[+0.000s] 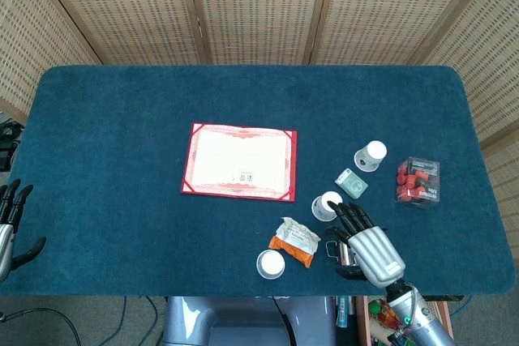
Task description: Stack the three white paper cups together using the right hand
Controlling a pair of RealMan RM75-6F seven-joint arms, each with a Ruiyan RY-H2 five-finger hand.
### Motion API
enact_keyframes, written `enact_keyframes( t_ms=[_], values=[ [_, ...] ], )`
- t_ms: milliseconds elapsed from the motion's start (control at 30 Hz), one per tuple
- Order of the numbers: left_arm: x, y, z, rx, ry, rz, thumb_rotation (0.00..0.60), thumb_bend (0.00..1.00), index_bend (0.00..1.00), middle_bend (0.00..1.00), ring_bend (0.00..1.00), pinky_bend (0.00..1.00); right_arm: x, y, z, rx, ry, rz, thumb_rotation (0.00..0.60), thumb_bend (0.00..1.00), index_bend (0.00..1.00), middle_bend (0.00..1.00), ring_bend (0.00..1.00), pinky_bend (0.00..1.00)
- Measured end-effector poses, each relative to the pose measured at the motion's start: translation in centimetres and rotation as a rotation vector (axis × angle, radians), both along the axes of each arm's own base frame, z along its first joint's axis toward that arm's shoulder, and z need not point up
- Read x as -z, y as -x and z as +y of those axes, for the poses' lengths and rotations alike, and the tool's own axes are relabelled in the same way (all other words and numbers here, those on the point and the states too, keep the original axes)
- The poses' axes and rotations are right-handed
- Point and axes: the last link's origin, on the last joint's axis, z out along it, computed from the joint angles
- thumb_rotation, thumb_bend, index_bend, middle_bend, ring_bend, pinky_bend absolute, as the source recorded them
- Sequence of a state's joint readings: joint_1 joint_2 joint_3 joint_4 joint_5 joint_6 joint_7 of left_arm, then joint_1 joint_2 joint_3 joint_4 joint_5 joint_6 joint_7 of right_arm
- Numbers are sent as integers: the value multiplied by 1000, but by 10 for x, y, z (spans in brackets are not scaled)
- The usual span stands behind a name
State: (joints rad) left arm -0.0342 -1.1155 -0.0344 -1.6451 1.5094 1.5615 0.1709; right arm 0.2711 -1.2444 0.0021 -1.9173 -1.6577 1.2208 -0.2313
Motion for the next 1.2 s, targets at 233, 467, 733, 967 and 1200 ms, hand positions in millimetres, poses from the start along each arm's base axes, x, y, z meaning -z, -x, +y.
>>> enact_keyframes(
  t_ms=[233,467,733,967,1200],
  values=[
    [2,-1,0,2,6,1,600,265,0,0,0,0,16,-26,-1,-39,-35,-27,600,99,381,81,0,0],
    [2,-1,0,4,8,3,600,264,0,0,0,0,31,-40,-3,-43,-58,-49,600,99,382,81,0,0],
    [1,0,1,4,5,-2,600,264,0,0,0,0,46,-50,-3,-42,-74,-45,600,99,382,76,0,0],
    [1,0,1,7,4,-6,600,264,0,0,0,0,53,-53,-5,-32,-84,-59,600,99,381,74,0,0],
    [1,-1,0,10,7,-8,600,265,0,0,0,0,63,-54,-6,-22,-106,-57,600,99,382,73,0,0]
  ],
)
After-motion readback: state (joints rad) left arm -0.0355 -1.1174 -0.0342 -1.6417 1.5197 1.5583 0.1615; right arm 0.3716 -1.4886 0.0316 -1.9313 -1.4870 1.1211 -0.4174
